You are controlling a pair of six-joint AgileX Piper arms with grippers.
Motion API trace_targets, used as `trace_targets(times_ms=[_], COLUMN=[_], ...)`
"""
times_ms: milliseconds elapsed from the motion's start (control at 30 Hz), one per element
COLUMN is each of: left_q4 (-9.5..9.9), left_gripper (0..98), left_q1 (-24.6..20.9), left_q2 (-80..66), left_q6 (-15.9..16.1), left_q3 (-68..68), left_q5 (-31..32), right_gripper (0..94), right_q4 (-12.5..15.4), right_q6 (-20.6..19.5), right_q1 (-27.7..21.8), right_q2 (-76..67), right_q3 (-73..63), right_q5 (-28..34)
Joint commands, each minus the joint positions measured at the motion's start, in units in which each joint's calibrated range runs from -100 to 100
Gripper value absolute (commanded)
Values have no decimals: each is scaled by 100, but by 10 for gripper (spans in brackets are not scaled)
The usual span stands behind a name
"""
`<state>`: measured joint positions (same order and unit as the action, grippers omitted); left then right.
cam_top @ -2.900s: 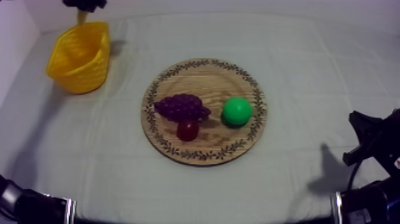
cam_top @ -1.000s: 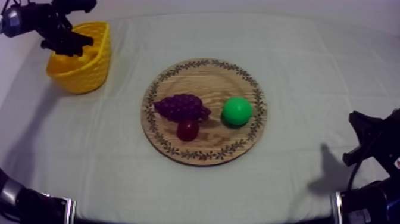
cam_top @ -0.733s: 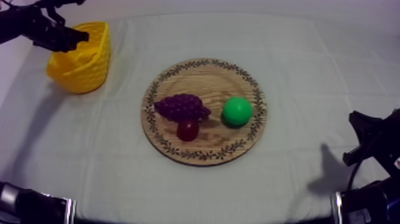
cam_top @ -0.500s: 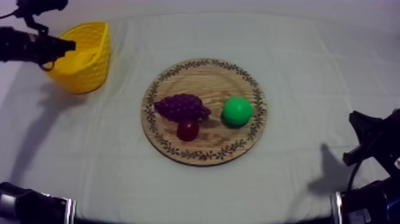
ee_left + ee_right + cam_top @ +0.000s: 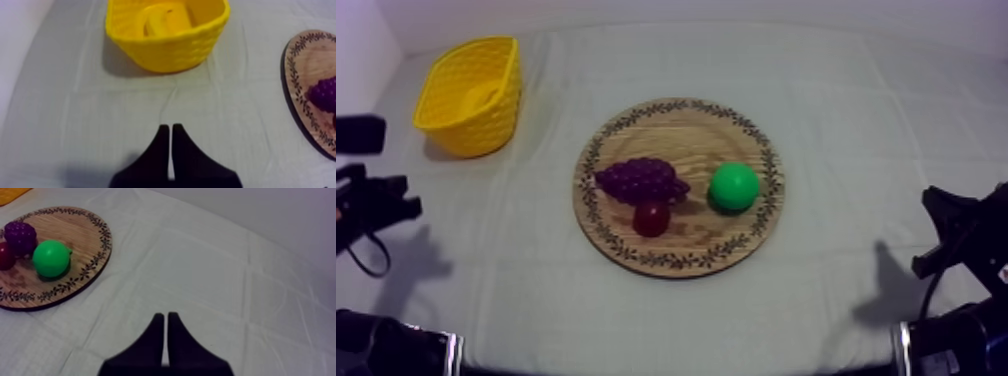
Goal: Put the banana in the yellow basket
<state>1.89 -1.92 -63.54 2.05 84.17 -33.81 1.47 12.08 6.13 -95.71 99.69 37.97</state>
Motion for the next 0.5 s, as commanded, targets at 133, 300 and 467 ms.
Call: trace_targets(times_ms=[133,300,467], left_q4=[-7,-15,-9], left_gripper=[1,1,1], left_q1=[49,151,288], left_q2=[-2416,-3137,-3539], left_q6=[5,39,-787], left_q3=[1247,1328,1407], left_q5=[-323,-533,-373], right_gripper=[5,5,5], right_q4=[2,2,1], right_q6=[1,1,1], right_q1=[-1,-1,-1], right_q2=[-4,-4,-4], right_q3=[-3,-3,-3], right_q5=[1,1,1])
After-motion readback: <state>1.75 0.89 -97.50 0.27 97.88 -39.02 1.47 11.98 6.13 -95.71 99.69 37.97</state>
